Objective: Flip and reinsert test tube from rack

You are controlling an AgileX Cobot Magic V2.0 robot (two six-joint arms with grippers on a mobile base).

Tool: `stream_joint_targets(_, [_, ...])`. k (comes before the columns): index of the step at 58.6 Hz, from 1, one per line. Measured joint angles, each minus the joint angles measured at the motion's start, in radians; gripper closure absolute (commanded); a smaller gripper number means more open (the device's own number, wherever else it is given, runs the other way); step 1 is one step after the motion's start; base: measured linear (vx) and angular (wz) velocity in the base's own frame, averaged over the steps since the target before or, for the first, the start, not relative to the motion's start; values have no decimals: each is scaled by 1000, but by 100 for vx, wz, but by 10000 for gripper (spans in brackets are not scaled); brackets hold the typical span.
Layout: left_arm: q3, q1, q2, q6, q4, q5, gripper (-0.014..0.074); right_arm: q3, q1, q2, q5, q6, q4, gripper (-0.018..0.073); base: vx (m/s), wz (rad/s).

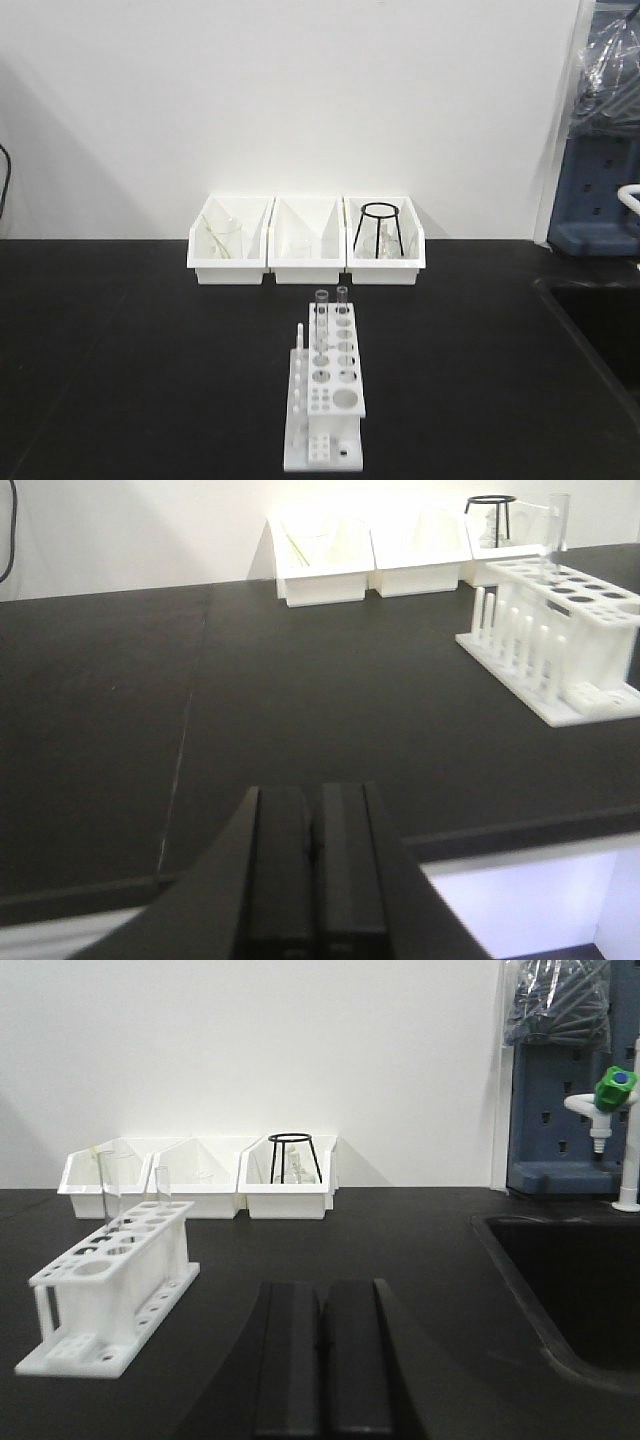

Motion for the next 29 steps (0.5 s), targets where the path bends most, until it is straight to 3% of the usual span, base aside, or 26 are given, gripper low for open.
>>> stream_joint_targets(29, [0, 0, 0, 0, 0, 0, 602, 0, 0, 0, 0, 0, 0, 570, 30, -2])
